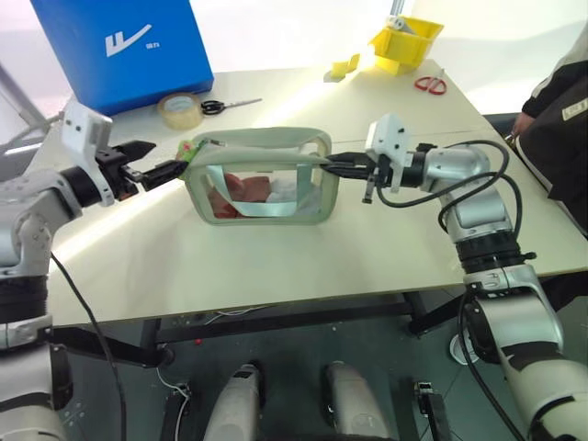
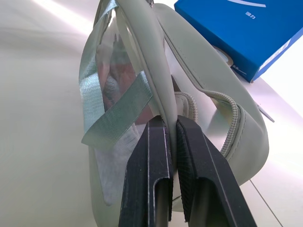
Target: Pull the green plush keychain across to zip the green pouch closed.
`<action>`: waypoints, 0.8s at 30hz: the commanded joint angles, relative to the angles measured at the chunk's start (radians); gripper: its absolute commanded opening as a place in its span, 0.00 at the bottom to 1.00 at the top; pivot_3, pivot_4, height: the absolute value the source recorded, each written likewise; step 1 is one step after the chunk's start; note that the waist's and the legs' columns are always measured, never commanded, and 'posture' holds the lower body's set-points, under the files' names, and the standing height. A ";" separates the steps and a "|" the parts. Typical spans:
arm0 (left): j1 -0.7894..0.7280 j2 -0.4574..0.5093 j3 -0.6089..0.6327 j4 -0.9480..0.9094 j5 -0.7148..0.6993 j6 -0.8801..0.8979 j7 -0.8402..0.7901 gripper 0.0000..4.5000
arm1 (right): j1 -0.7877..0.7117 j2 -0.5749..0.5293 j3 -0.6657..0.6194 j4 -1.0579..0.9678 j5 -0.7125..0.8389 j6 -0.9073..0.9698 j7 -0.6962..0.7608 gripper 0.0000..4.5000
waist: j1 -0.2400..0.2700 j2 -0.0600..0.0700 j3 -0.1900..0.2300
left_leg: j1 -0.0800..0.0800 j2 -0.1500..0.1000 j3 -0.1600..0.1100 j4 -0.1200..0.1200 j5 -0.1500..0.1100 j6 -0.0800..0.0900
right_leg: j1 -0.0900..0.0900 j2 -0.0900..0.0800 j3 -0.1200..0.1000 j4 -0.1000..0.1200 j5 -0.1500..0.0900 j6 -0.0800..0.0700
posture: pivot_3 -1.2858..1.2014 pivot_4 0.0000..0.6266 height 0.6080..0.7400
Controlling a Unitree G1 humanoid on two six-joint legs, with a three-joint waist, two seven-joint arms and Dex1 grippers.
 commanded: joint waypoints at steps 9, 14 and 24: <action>-0.047 -0.036 0.004 0.048 0.025 -0.048 -0.026 0.59 | -0.002 -0.001 -0.012 -0.076 0.008 0.014 -0.022 0.00 | 0.004 0.000 0.000 | 0.000 0.000 0.000 0.000 0.000 0.000 | 0.000 0.000 0.000 0.000 0.000 0.001 | 0.52 0.24 1.00; -0.041 -0.026 0.015 0.019 0.010 -0.026 -0.049 0.03 | -0.002 -0.003 -0.011 -0.073 0.006 0.014 -0.025 0.00 | 0.009 0.000 0.000 | 0.000 0.000 0.000 0.000 0.000 0.000 | 0.000 0.000 0.000 0.000 0.000 0.000 | 0.52 0.24 1.00; -0.002 -0.003 0.040 -0.044 -0.027 0.017 -0.091 0.01 | -0.007 -0.005 -0.012 -0.056 -0.006 0.003 -0.027 0.00 | 0.009 0.000 0.000 | 0.000 0.000 0.000 0.000 0.000 0.000 | 0.000 0.000 0.000 0.000 0.000 -0.001 | 0.52 0.24 1.00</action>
